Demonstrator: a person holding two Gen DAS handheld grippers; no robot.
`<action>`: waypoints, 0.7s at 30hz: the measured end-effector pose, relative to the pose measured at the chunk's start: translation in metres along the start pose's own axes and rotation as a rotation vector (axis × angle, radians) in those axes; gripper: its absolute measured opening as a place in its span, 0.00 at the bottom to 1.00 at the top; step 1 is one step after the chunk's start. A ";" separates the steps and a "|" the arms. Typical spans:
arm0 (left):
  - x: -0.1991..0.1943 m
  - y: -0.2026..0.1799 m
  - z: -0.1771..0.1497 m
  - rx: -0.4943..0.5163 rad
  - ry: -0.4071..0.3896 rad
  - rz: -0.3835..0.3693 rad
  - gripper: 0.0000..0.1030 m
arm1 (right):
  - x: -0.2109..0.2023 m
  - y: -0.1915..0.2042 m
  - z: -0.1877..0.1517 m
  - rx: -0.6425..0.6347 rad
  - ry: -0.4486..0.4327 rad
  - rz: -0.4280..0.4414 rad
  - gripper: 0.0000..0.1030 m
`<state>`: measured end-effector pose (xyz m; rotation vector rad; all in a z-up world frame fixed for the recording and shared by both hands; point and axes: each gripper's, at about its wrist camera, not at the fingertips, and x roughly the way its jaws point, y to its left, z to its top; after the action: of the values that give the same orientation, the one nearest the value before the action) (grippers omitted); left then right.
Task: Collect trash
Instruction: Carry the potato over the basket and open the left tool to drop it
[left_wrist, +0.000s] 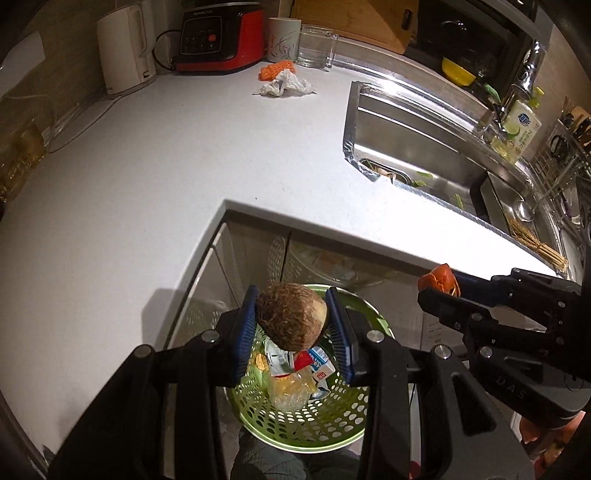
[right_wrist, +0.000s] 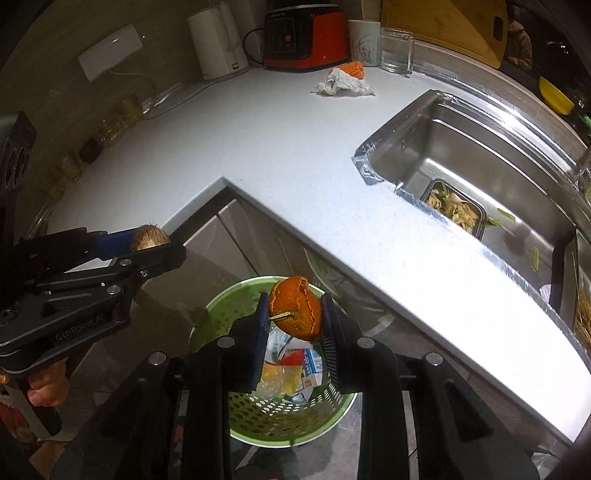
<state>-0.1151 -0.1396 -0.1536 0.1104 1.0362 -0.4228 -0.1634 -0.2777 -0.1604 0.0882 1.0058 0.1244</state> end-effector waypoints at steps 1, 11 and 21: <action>-0.001 -0.003 -0.005 -0.001 0.003 0.000 0.35 | -0.003 0.000 -0.005 -0.002 0.001 0.002 0.27; 0.002 -0.016 -0.037 -0.008 0.034 0.011 0.35 | -0.021 0.001 -0.026 -0.008 -0.015 0.008 0.27; 0.015 -0.014 -0.046 -0.020 0.075 0.029 0.45 | -0.020 0.003 -0.028 -0.017 -0.004 0.016 0.27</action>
<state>-0.1516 -0.1435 -0.1886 0.1238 1.1111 -0.3837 -0.1977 -0.2769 -0.1578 0.0809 0.9996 0.1478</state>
